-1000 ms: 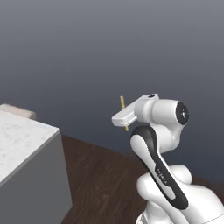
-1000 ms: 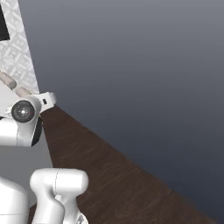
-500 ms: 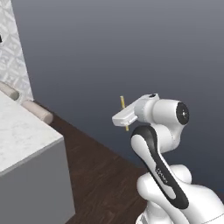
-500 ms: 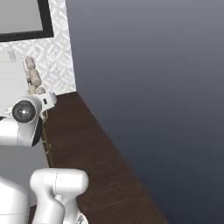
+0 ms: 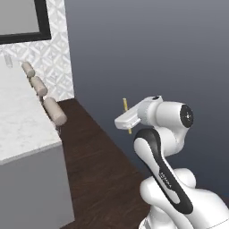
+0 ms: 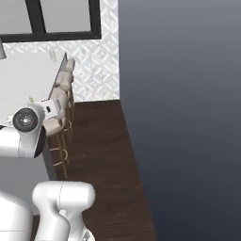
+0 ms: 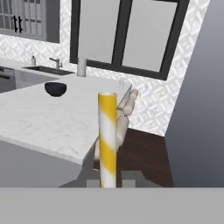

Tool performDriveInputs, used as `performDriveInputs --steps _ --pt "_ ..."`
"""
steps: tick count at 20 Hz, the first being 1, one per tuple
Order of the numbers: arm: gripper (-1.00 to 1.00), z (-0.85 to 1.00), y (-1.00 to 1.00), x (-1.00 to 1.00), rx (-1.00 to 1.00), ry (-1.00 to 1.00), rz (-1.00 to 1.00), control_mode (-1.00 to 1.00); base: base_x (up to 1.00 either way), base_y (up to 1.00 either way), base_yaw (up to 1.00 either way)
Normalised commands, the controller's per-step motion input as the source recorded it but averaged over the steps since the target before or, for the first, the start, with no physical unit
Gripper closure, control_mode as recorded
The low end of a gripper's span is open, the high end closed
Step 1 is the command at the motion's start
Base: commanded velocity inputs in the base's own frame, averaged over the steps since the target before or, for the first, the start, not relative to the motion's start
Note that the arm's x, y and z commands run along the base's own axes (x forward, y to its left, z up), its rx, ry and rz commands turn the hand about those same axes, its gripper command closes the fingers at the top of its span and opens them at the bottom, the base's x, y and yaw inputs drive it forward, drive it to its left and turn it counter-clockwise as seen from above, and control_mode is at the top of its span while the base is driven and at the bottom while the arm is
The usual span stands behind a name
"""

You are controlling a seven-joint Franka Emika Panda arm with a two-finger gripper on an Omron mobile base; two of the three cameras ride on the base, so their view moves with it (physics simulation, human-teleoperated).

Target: Take a straw from the drawer in front and place it inside the glass cup on the dining counter.

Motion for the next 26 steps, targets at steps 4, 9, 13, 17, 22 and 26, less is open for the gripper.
performDriveInputs --steps 4,9,13,17,22,26 --pt "1.0 0.0 0.0 0.0 0.0 0.0 0.0 1.0 0.75 -0.74 0.47" --pt "1.0 0.0 0.0 0.0 0.0 0.0 0.0 1.0 0.84 -0.83 0.4" --pt "1.0 0.0 0.0 0.0 0.0 0.0 0.0 1.0 0.94 -0.82 0.36" --pt "1.0 0.0 0.0 0.0 0.0 0.0 0.0 1.0 0.95 -0.81 0.36" --pt "1.0 0.0 0.0 0.0 0.0 0.0 0.0 1.0 0.96 -0.74 0.33" --pt "1.0 0.0 0.0 0.0 0.0 0.0 0.0 1.0 1.0 -0.67 0.35"
